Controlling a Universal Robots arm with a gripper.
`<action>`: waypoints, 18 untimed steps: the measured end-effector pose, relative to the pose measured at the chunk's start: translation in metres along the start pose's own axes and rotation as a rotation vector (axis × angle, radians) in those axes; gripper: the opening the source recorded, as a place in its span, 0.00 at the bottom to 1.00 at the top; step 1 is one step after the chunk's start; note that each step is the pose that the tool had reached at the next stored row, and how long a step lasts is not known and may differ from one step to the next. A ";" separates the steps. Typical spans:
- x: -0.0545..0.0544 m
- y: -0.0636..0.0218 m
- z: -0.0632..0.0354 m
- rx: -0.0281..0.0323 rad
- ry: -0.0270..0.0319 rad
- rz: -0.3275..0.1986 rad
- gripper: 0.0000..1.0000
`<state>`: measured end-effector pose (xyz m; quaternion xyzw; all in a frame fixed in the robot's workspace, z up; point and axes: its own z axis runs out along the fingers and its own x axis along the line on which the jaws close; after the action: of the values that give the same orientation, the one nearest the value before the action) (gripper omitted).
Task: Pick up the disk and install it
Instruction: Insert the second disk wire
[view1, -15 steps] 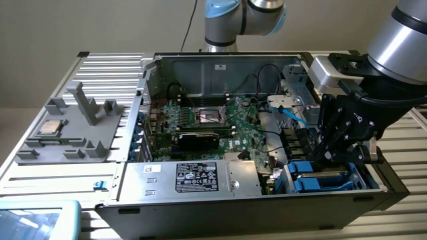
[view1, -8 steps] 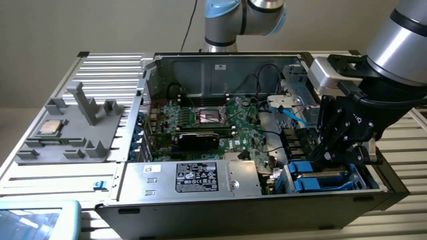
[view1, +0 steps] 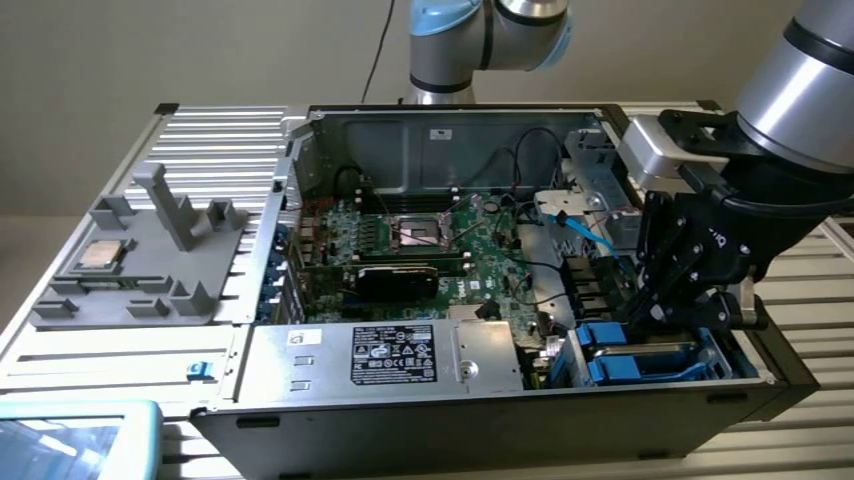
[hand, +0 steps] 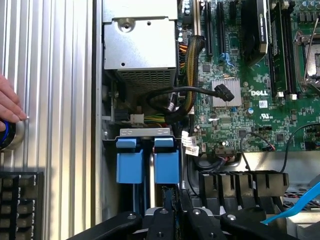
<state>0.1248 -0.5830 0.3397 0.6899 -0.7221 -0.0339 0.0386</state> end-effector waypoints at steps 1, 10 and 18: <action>0.000 0.0000 0.0002 0.0000 0.0001 0.000 0.15; 0.000 -0.0003 0.0026 0.0000 0.0003 0.000 0.15; 0.000 0.0008 -0.0088 0.0002 0.0032 0.000 0.24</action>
<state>0.1249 -0.5830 0.3485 0.6899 -0.7221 -0.0327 0.0397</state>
